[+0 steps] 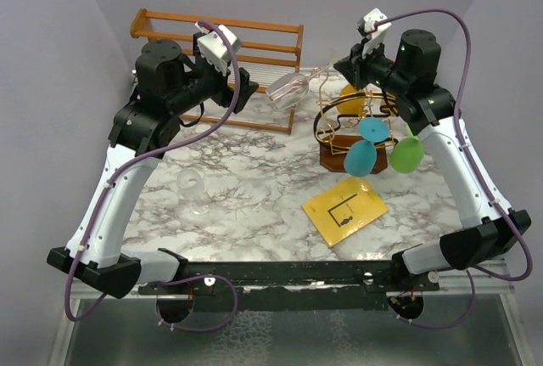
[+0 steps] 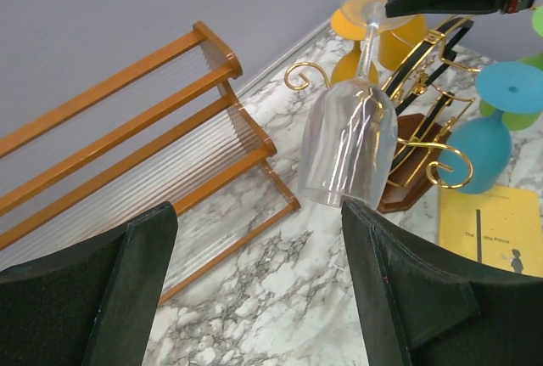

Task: Place the wine glass upside down on the wine glass rack

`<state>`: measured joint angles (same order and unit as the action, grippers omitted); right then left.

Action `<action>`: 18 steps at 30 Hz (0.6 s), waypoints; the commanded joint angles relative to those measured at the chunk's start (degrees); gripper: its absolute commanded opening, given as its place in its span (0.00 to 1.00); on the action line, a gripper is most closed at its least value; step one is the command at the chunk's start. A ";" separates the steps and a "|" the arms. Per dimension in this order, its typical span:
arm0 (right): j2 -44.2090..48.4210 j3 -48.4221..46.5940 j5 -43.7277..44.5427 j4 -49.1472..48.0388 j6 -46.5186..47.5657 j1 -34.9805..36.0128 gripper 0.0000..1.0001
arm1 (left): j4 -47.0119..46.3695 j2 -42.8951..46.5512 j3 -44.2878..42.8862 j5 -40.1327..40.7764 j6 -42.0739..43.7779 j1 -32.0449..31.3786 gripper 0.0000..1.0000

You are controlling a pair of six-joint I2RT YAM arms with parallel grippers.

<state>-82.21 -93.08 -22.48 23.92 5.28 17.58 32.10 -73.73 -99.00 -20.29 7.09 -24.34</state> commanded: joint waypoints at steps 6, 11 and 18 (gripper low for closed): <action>-0.33 -1.28 18.41 -0.77 20.94 9.31 0.01 | 0.02 1.24 0.56 5.82 2.55 0.79 0.90; -1.81 0.17 27.58 -3.28 27.04 13.72 0.01 | -0.13 1.30 0.97 7.14 3.01 1.04 0.97; -3.73 2.57 35.30 -7.48 32.77 16.72 0.01 | -0.28 1.53 2.04 6.55 3.75 1.30 0.99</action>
<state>-85.14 -91.61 4.47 23.05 33.10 32.88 32.18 -73.58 -98.17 -14.63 10.04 -23.57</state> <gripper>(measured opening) 0.038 0.988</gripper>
